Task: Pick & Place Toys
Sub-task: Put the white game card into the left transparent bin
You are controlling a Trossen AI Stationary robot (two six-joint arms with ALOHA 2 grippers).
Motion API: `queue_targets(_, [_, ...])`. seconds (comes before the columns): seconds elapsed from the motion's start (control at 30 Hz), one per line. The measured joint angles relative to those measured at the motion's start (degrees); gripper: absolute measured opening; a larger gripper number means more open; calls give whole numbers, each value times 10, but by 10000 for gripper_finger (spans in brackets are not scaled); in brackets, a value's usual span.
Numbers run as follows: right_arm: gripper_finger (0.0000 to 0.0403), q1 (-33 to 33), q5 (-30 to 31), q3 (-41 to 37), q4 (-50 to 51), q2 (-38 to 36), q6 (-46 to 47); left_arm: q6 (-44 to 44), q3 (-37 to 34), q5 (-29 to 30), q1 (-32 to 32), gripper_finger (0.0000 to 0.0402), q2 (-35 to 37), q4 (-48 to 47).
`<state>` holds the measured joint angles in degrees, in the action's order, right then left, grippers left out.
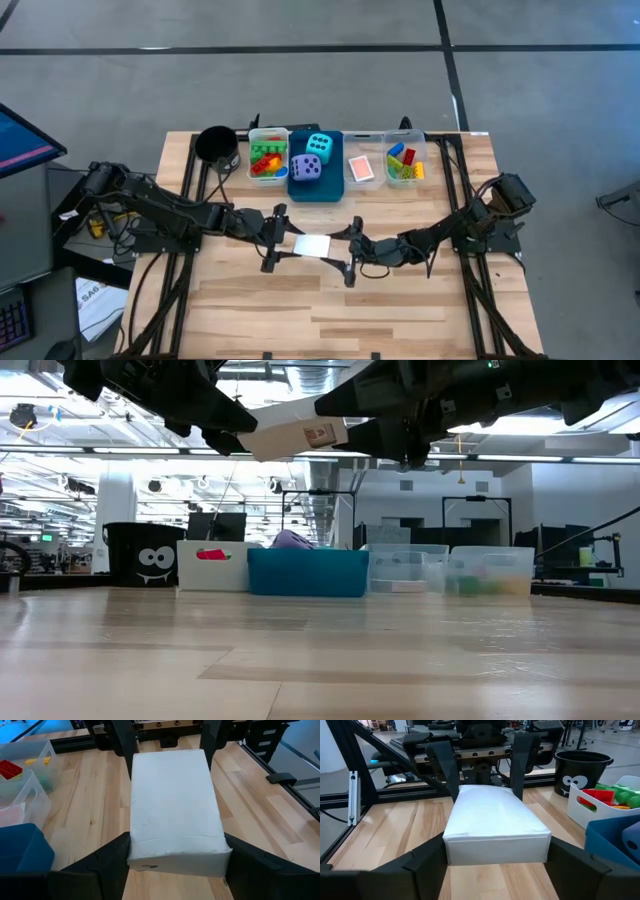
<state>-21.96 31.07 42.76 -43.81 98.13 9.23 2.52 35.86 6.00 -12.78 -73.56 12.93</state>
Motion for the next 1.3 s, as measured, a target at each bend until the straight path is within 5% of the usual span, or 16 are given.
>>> queue_targets(0.43, [278, 0, 0, 0, 0, 0, -2, 0, 0, 8, 0, 264, 0, 0])
queue_targets(0.97, [278, 0, 1, 0, 1, 1, -2, 1, 0, 12, 0, 347, 2, 0])
queue_targets(1.3, [277, 0, 3, 0, -1, 1, -2, 15, 0, 50, 0, 365, 114, -70])
